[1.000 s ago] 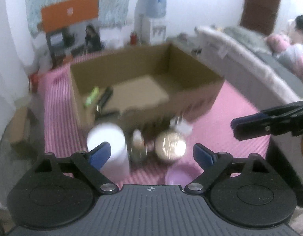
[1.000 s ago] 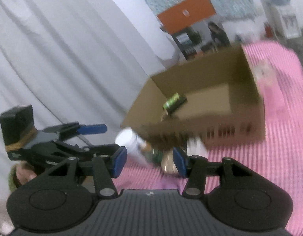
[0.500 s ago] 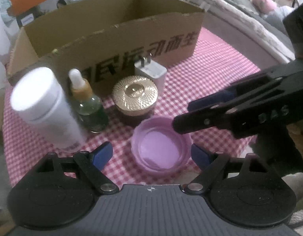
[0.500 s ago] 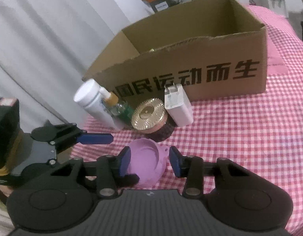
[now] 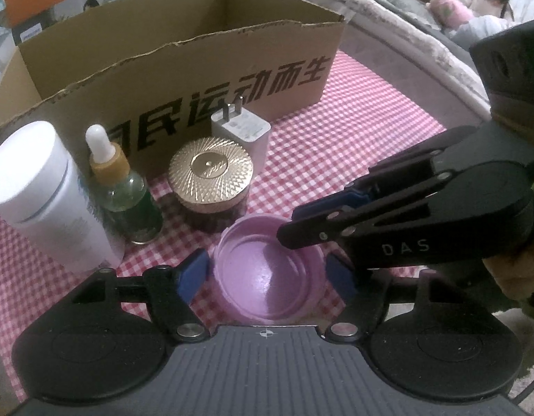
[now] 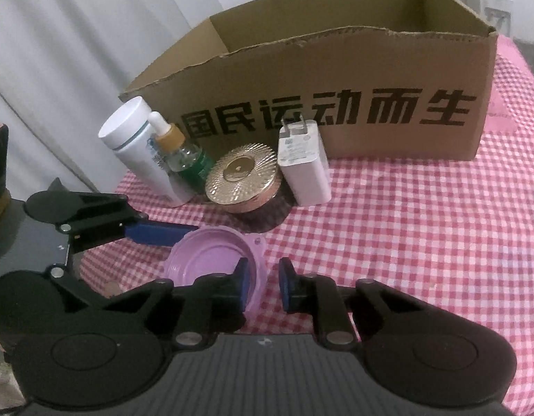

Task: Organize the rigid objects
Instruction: 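Grasp the pink plastic lid by its rim with the right tool, then lift the pink lid, carry it into the box and open the right tool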

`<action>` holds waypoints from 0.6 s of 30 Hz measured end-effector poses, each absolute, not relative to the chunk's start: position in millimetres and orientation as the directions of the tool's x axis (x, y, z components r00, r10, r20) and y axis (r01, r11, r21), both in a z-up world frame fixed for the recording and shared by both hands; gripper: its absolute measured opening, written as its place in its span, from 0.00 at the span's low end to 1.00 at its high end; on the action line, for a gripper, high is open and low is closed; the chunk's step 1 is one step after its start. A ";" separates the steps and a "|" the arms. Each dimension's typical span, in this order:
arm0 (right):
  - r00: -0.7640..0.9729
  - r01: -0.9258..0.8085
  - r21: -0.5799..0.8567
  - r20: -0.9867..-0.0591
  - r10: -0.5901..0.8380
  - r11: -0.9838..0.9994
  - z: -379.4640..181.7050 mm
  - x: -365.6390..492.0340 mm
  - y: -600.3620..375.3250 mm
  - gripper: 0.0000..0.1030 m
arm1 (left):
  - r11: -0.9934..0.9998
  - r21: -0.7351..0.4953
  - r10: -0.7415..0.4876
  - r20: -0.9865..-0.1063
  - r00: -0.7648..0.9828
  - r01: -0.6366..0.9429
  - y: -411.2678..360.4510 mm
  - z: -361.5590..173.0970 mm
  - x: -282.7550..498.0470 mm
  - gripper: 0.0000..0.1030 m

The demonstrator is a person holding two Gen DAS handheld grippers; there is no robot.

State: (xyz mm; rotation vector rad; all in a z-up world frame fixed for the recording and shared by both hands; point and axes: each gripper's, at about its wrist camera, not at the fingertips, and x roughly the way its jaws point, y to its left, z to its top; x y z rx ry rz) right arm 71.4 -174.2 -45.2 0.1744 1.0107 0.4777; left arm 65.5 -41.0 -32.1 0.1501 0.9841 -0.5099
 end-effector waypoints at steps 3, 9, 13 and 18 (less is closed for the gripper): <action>0.446 -0.306 0.338 -0.775 0.448 0.890 -45.6 73.7 -177.6 0.17 | 0.872 -0.091 -0.334 -0.829 0.449 0.481 -44.0 -32.2 67.6 0.75; 0.456 -0.309 0.316 -0.779 0.431 0.897 -45.1 74.4 -183.3 0.16 | 0.856 -0.082 -0.343 -0.829 0.441 0.510 -44.3 -30.6 63.5 0.84; 0.460 -0.304 0.312 -0.779 0.426 0.900 -46.5 77.6 -184.0 0.16 | 0.851 -0.069 -0.329 -0.842 0.428 0.520 -46.6 -35.7 63.7 0.84; 0.469 -0.289 0.307 -0.780 0.414 0.907 -46.0 77.9 -188.6 0.16 | 0.850 -0.027 -0.301 -0.845 0.443 0.526 -52.6 -42.4 60.3 0.79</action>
